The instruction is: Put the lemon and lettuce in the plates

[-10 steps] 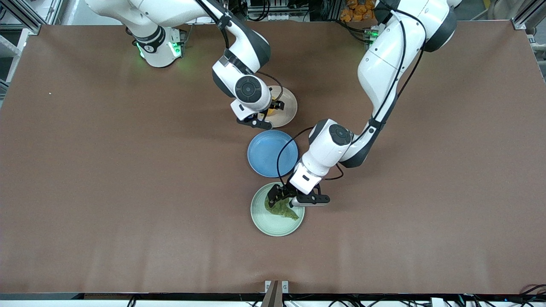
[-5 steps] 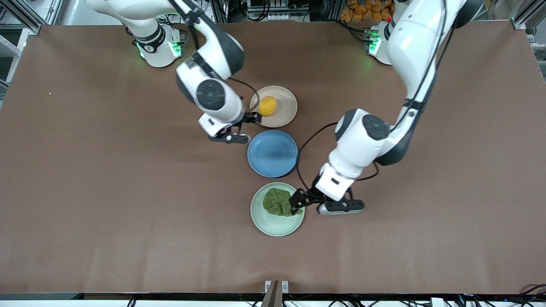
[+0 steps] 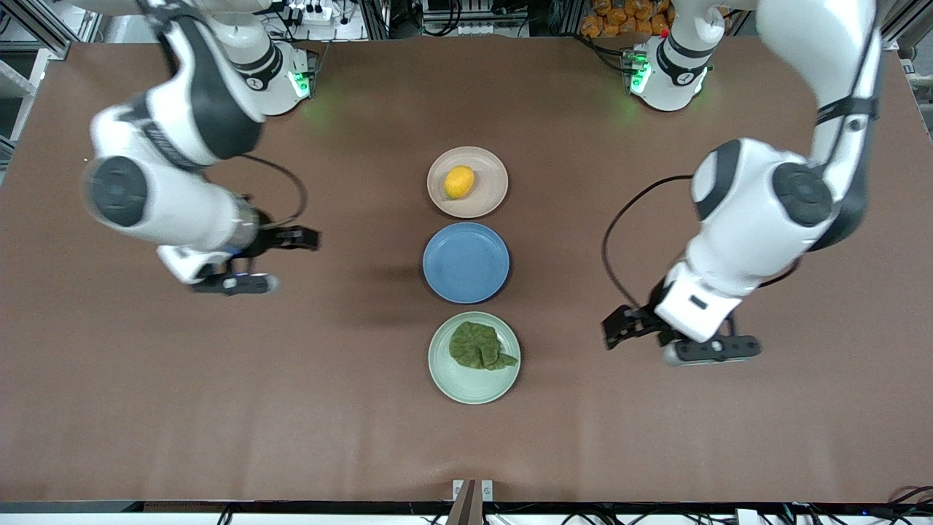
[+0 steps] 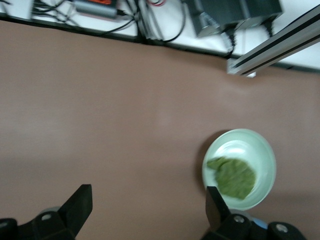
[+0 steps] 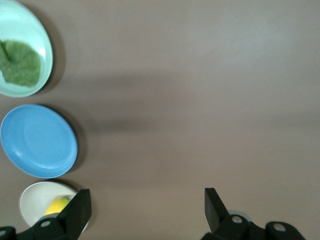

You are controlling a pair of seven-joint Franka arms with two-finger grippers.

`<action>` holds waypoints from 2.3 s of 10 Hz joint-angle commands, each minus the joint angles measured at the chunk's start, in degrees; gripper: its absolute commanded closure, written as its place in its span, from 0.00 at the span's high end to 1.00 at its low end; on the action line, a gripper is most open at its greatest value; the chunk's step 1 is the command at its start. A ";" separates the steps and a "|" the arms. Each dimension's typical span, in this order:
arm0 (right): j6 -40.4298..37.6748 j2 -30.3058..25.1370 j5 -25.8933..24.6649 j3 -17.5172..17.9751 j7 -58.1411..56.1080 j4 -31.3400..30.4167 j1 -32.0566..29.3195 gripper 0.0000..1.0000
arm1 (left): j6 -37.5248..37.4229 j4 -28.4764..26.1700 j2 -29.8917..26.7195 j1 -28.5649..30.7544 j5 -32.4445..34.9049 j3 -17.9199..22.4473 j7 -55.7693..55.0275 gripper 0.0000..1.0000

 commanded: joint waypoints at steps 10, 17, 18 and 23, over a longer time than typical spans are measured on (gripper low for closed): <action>-11.55 -7.20 -4.74 0.92 -10.19 9.45 -6.80 1.00 | -31.37 -2.60 -21.98 11.54 4.61 -0.21 5.20 1.00; -11.29 -9.48 -1.77 -14.19 -10.72 9.19 4.81 1.00 | -32.62 -2.95 -24.01 12.25 3.91 -0.21 7.56 1.00; -10.85 -10.53 -1.75 -14.45 -10.80 8.75 4.63 1.00 | -32.44 -2.95 -23.92 12.34 3.91 -0.21 9.14 1.00; -6.54 -15.81 -2.37 -14.81 -12.03 1.28 4.63 1.00 | -31.74 -2.78 -22.96 12.16 4.79 -0.21 17.86 1.00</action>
